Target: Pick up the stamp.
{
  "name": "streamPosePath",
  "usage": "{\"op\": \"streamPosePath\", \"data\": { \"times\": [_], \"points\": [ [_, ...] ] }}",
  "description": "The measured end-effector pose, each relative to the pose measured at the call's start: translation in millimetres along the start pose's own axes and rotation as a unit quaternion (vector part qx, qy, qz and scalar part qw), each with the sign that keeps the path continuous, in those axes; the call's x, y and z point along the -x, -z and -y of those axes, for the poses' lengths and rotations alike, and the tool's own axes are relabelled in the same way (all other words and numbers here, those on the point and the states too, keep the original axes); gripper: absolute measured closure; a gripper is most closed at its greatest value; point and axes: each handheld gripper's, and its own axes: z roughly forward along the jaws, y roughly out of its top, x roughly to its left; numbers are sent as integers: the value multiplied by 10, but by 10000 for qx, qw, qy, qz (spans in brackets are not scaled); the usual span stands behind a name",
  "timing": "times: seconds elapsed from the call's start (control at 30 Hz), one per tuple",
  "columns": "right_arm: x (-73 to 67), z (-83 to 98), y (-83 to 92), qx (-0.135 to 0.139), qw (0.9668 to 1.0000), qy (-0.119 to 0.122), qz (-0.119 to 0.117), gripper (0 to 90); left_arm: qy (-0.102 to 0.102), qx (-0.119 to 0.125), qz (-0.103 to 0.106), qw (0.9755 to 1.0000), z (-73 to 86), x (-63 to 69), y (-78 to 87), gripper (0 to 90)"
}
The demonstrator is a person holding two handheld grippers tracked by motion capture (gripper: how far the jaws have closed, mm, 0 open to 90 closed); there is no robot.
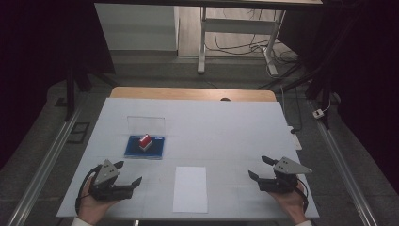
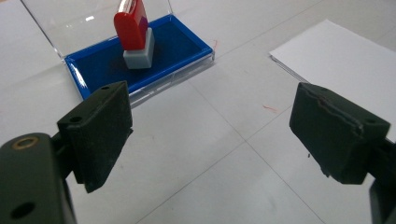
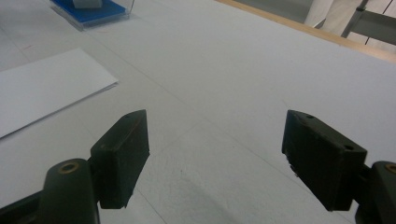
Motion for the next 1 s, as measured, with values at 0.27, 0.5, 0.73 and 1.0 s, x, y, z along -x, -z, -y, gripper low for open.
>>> {"op": "streamPosePath", "data": {
  "times": [0.27,0.5,0.73,1.0],
  "points": [
    [-15,12,-32,-130,9999,54,-29,227,23,-141,62,9999,-93,-65,35,124],
    [-23,19,-50,-166,9998,59,-43,227,64,-238,79,9997,-162,-126,13,132],
    [-19,19,-42,-175,9998,53,4,225,31,-308,43,9995,-304,-183,-39,153],
    [-24,24,-58,-209,9998,54,-41,227,-77,-418,1,9991,-440,-225,-102,164]
  ]
}}
